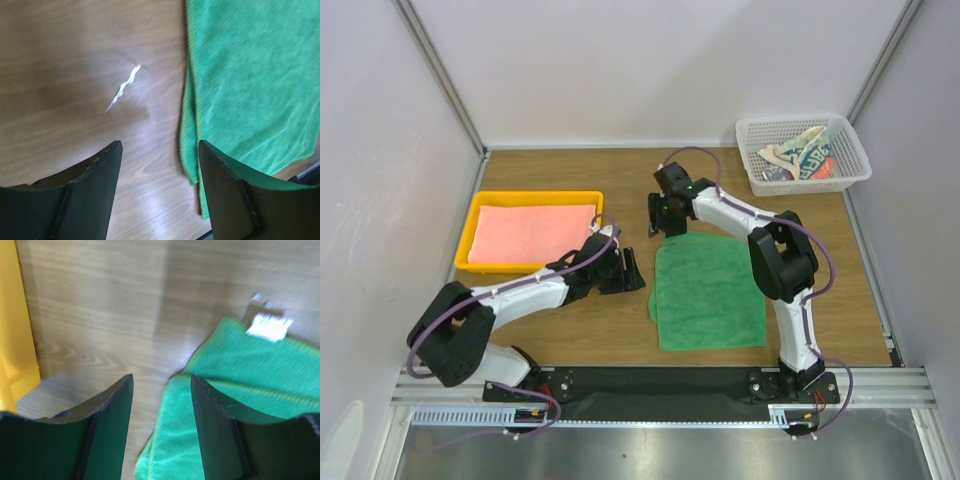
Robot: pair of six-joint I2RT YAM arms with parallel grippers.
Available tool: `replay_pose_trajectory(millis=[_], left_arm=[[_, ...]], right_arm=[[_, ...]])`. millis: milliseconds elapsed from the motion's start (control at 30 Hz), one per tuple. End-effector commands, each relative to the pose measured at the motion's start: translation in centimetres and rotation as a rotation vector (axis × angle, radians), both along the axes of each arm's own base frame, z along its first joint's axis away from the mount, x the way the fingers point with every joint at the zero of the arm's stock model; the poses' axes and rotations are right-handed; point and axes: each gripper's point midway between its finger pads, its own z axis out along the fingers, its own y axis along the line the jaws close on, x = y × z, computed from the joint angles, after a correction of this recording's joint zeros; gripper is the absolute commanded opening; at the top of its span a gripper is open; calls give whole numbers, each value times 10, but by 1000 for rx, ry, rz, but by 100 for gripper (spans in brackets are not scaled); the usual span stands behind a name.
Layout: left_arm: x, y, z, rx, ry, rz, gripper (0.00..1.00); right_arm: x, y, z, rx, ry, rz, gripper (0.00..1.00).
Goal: Fold and stack the towels
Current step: Fold the towel
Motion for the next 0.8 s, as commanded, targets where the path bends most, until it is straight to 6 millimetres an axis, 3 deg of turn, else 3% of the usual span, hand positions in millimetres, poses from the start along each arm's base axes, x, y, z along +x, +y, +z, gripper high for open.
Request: replay_pose_trajectory(millis=[0,133,267,467,667,767], left_arm=[[-7,8,4,-12,-1,21,68],[-8,18,3,33,-25,21,69],[-12,26,2,51,-40,20,70],[-23,36,0,55,-55,11,70],[-26,43,1,62,-99,-6,71],[-29,34,4,16,-117,-50,71]], right_arm=[[-9,-9,-4,-153,3,-88,55],[-18,-6,-7,-200,15,-111,54],[-28,-6,-24,-282,47,-115,50],[-30,1,-32,-333,26,-118,43],[-26,-8,-28,-392,2,-146,28],[-25,-10,-22,-398,-11,-152,13]])
